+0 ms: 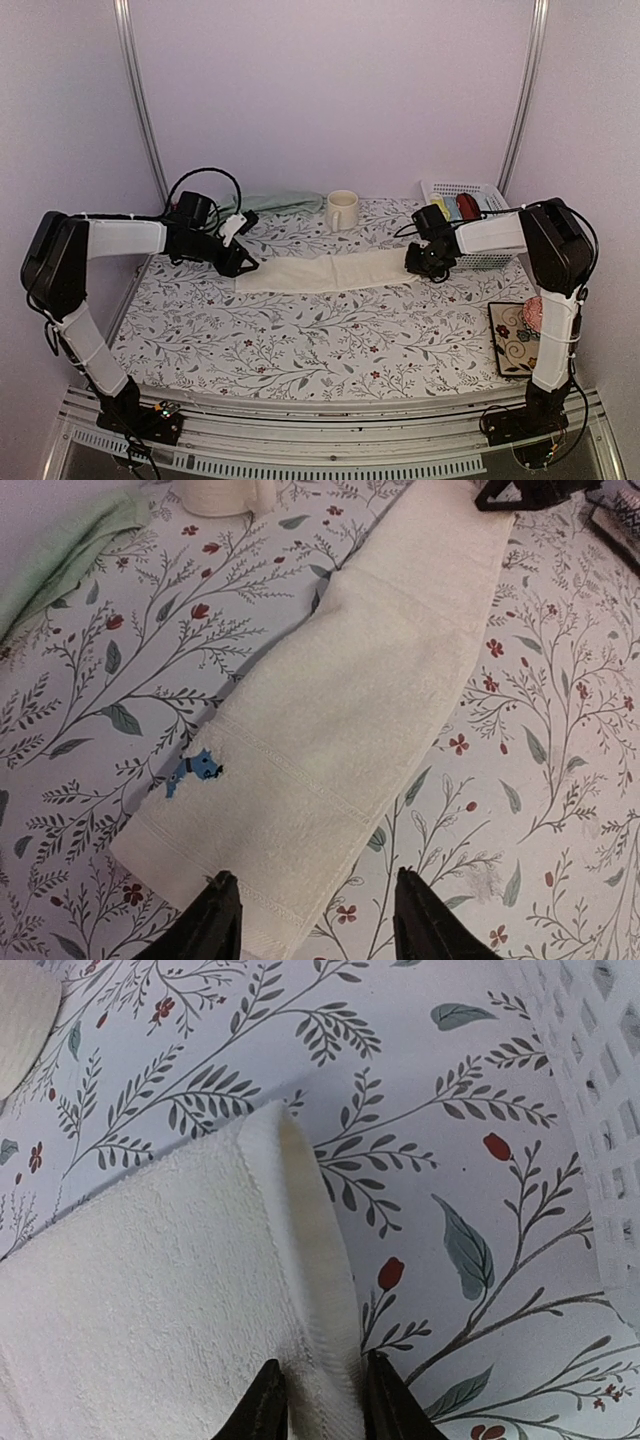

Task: Roll the towels
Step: Pick up the towel from the center of the board.

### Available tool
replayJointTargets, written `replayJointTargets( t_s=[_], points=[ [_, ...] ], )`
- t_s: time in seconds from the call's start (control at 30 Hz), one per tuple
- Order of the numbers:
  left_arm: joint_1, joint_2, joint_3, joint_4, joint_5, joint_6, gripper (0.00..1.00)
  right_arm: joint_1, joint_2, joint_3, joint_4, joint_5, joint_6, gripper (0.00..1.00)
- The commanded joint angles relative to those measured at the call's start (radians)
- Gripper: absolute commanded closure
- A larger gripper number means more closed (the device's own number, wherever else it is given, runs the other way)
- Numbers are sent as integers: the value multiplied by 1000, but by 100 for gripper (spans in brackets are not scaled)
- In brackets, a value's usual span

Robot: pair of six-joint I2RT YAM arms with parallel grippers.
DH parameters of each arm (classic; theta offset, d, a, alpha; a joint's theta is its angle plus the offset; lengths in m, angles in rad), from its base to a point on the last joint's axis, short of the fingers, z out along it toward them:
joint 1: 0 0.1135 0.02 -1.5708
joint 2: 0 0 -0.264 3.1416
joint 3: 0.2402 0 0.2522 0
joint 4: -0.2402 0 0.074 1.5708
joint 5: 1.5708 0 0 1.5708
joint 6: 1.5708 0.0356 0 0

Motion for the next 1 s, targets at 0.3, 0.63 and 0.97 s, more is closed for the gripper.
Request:
replayJointTargets(
  t_s=[0.3, 0.63, 0.97],
  points=[
    [-11, -57, -30, 24, -2, -2, 47, 6, -74, -33, -16, 82, 38, 98],
    [10, -80, -33, -14, -46, 10, 38, 35, -221, 53, -99, 162, -57, 98],
    [110, -111, -70, -27, -27, 5, 3, 234, -26, 321, -108, 53, -185, 98]
  ],
)
